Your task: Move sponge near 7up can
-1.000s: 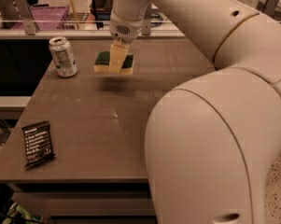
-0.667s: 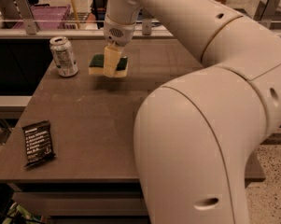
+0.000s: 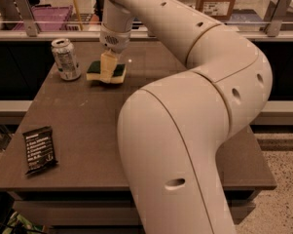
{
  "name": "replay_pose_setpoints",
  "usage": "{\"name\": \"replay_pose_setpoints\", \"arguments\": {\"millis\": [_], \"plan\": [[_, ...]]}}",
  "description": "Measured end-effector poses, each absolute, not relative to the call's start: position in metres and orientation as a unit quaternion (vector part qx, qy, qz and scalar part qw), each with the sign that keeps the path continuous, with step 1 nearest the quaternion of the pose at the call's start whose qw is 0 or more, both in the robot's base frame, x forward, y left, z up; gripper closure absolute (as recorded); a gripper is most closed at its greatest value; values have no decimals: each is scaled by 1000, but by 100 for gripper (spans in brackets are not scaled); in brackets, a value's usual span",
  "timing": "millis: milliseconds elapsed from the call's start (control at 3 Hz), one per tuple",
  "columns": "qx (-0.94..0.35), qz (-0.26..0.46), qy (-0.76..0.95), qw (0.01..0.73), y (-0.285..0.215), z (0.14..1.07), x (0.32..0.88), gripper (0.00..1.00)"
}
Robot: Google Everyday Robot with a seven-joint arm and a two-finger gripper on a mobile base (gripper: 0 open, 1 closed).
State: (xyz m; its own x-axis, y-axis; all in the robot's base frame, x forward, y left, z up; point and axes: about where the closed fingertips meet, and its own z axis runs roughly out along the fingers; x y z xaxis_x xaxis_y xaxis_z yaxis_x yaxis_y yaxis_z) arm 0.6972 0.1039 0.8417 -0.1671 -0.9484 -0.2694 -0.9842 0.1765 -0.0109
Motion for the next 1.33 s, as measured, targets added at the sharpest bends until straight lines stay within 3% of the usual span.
{"name": "replay_pose_setpoints", "arguments": {"millis": [333,1333], "plan": [[-637,84,759,108,106,839,698,82],[-637,85,759,106,110,830,700,12]]}}
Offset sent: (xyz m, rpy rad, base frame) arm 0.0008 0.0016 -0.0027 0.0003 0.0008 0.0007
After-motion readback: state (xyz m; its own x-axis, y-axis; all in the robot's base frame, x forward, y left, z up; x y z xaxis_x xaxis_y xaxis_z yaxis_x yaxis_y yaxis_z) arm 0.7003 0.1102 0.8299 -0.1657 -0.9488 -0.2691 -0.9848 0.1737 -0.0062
